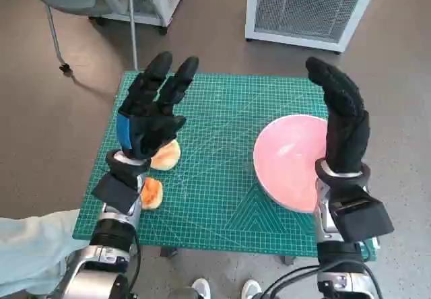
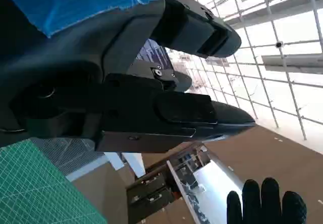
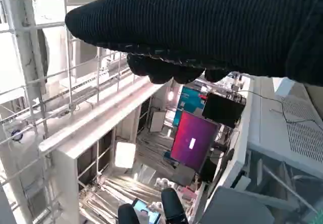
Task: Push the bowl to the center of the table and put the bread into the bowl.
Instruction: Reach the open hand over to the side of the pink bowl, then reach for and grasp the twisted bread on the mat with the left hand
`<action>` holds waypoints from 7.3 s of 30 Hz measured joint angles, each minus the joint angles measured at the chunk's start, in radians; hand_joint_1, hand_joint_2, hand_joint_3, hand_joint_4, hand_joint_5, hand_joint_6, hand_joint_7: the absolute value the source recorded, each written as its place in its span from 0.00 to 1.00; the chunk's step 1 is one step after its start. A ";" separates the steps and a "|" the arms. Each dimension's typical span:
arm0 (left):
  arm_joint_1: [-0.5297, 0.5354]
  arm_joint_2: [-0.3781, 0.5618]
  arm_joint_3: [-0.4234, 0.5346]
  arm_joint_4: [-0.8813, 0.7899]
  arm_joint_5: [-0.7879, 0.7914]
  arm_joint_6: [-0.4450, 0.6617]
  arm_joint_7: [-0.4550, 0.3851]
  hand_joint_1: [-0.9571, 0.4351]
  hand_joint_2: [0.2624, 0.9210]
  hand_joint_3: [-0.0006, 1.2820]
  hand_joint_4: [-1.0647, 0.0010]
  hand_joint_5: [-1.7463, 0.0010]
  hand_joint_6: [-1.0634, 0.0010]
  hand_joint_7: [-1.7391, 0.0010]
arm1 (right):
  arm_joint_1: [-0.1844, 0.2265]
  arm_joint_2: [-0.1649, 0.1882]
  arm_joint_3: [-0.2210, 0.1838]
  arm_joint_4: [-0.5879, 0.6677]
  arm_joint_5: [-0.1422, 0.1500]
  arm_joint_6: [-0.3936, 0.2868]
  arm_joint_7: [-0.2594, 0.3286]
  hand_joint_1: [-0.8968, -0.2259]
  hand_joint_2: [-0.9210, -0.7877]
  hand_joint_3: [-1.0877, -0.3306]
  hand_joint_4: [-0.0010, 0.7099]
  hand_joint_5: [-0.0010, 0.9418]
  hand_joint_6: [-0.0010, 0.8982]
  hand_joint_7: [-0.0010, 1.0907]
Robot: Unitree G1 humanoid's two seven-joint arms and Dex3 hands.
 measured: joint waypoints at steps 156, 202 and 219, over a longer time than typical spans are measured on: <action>0.276 0.529 0.169 -0.364 0.088 0.116 -0.135 0.41 1.00 0.02 0.81 1.00 0.61 1.00 | -0.095 -0.018 -0.047 0.145 0.019 -0.090 0.037 0.61 0.00 0.43 0.35 0.01 0.00 0.60; 0.461 0.697 -0.079 -0.696 0.396 0.575 -0.435 0.50 0.87 0.00 0.79 0.99 0.66 0.99 | 0.011 -0.020 0.004 -0.127 0.013 0.063 0.059 0.59 0.00 0.43 0.34 0.01 0.00 0.59; 0.345 0.647 -0.258 -0.479 0.518 0.599 -0.434 0.57 0.83 0.00 0.70 0.98 0.61 0.98 | 0.022 -0.020 -0.002 -0.137 0.015 0.063 0.059 0.59 0.00 0.44 0.34 0.01 0.00 0.59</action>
